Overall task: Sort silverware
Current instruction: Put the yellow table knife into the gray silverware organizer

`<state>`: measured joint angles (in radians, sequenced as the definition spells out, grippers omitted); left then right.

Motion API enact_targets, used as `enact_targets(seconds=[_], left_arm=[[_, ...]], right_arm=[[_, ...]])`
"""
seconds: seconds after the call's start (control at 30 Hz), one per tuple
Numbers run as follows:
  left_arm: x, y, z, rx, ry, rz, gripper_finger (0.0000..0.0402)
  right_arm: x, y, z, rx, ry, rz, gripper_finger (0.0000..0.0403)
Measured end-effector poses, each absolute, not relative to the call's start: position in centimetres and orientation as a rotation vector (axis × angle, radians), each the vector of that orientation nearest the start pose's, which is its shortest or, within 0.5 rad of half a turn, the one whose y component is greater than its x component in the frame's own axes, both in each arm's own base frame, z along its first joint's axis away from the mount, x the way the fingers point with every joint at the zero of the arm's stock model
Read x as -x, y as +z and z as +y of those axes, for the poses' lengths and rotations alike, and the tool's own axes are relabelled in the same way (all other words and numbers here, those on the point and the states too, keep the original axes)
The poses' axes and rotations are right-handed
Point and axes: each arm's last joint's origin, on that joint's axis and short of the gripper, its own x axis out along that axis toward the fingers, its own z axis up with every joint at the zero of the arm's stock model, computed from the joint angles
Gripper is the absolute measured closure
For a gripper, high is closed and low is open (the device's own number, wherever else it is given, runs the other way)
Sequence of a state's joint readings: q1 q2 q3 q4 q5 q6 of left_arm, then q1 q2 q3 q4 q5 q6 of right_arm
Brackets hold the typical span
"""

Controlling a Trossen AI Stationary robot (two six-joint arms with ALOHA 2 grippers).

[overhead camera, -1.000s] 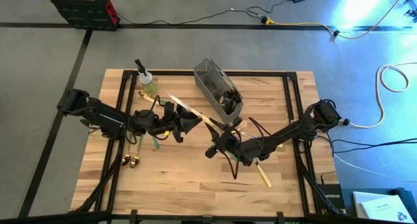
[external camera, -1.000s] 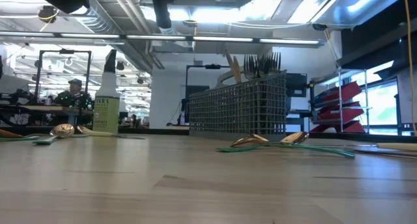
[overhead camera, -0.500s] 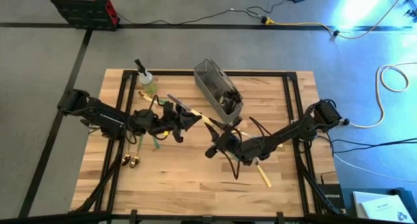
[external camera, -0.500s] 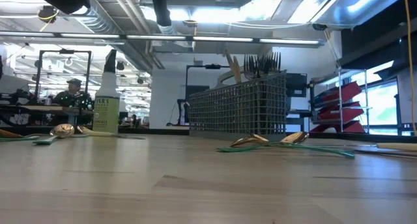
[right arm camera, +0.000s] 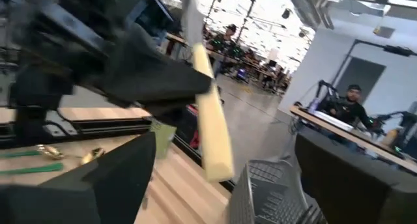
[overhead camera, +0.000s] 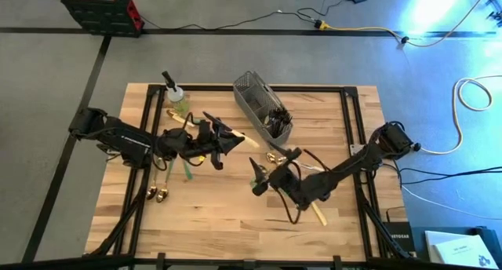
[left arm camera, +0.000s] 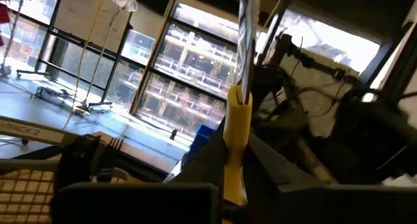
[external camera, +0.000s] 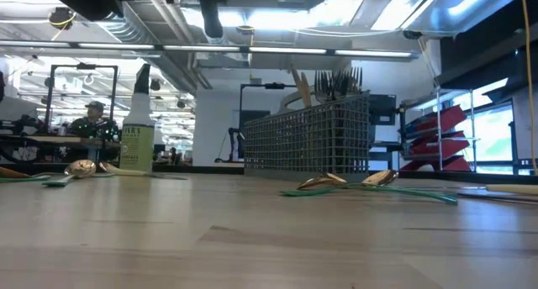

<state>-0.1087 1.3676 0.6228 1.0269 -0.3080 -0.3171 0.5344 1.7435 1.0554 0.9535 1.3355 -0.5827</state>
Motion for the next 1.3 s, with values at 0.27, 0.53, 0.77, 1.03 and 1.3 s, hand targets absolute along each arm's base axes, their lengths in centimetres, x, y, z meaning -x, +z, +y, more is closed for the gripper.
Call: enact_targets(seconds=[0.27, 0.53, 0.77, 1.03, 1.3], left_arm=[[-27.6, 26.5, 1.0, 0.089, 0.277, -0.197, 0.0387], [-28.9, 26.2, 4.9, -0.24, 0.252, -0.068, 0.0387], [-31.4, 26.0, 8.0, -0.319, 0.173, 0.003, 0.0388], [-33.3, 23.2, 9.3, -0.309, 0.177, 0.067, 0.0388], [-34.0, 21.1, 10.2, -0.329, 0.286, 0.11, 0.0388]], right_arm=[[-30.0, 27.1, 20.0, 0.348, -0.869, 0.157, 0.0166], [-28.8, 26.8, 21.6, 0.366, -0.836, 0.165, 0.0217], [-28.9, 26.8, 21.5, 0.359, -0.841, 0.163, 0.0226], [-28.9, 26.8, 21.5, 0.361, -0.84, 0.164, 0.0227], [-28.9, 26.7, 21.5, 0.354, -0.841, 0.161, 0.0226]])
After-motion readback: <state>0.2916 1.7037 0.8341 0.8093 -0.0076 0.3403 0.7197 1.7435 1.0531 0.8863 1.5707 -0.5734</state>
